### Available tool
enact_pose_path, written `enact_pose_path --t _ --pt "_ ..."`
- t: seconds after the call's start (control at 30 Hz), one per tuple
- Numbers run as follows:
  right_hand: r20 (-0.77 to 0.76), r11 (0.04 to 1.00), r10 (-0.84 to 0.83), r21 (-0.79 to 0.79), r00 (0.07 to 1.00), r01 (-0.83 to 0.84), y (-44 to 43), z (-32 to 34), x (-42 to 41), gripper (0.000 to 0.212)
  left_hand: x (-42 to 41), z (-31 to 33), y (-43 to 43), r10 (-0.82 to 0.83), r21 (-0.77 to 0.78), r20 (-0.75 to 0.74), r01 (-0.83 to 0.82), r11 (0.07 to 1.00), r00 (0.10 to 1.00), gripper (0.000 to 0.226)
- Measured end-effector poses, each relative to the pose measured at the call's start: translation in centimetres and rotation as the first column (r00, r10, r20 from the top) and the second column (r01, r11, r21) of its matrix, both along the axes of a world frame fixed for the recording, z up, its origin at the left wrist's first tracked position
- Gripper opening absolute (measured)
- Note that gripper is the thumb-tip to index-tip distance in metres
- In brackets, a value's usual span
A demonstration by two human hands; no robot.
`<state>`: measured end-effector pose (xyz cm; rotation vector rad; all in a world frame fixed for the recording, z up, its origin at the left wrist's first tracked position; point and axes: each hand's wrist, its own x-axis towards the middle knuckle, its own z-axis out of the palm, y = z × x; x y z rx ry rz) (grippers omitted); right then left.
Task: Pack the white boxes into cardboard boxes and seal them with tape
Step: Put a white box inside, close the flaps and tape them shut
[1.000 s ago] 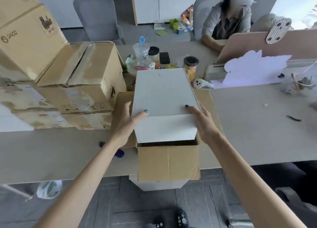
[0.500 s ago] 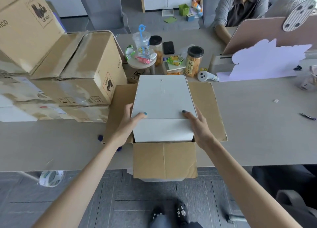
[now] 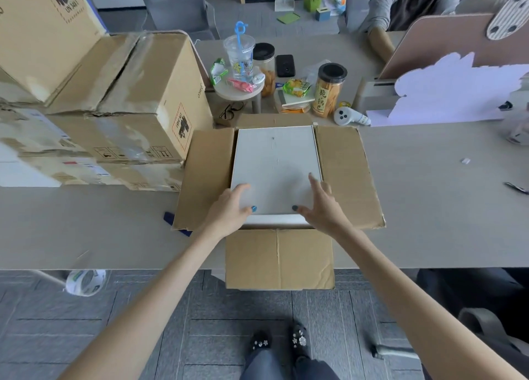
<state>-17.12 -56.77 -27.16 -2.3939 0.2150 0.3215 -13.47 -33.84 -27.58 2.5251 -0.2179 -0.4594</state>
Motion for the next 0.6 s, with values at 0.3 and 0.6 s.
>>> enact_pose_path --t 0.3,0.6 --pt "-0.078 0.991 0.037 -0.123 0.996 -0.046 0.8 -2.7 -1.6 0.073 -2.5 -1.4 -1.2 -0.012 0.122 0.038 0.007 0.992 0.999 0.055" --pt "0.153 0.894 0.191 -0.435 0.969 -0.108 -0.1 -1.9 -4.1 0.038 -5.3 -0.9 1.1 -0.176 0.208 0.447 0.09 0.974 0.877 0.021"
